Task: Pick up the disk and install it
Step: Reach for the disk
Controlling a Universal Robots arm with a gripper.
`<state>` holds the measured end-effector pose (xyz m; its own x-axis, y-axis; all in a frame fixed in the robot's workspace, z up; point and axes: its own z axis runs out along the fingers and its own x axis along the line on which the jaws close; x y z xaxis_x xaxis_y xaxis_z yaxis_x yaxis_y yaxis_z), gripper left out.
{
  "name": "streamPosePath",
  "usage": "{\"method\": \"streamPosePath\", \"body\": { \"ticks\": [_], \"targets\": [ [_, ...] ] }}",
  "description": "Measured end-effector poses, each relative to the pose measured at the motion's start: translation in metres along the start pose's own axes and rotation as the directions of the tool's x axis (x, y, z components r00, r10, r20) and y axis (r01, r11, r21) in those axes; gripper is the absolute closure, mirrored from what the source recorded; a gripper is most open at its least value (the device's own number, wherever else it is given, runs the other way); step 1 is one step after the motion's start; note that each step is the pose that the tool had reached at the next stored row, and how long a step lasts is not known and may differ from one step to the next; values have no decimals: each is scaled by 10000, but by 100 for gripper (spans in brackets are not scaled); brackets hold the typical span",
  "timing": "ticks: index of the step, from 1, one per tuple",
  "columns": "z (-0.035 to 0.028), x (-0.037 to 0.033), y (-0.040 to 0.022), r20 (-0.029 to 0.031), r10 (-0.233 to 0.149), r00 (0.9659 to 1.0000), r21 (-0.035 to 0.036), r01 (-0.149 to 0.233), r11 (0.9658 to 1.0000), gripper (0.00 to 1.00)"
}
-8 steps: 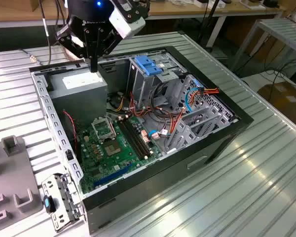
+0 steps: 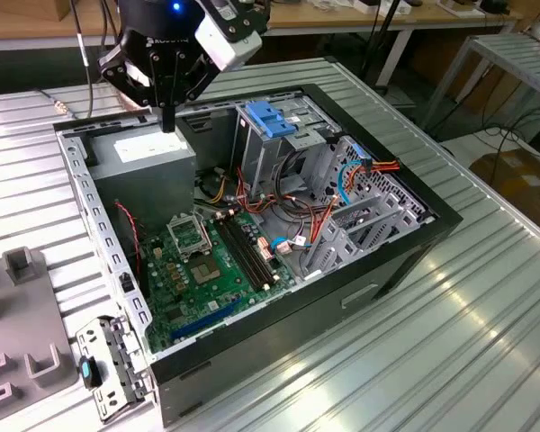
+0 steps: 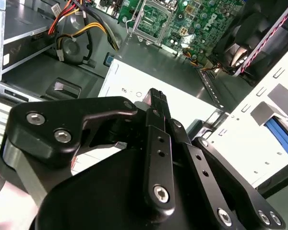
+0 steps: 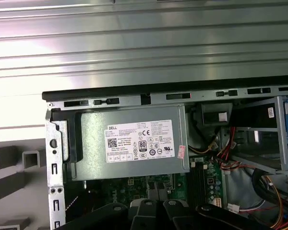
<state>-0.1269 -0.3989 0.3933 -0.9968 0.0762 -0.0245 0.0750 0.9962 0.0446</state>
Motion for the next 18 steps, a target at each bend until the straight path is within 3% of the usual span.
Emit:
{"method": "streamPosePath", "body": {
  "ticks": [18],
  "targets": [
    [-3,116,-9,0,1,10000,0,-1,10000,89]
  ]
}}
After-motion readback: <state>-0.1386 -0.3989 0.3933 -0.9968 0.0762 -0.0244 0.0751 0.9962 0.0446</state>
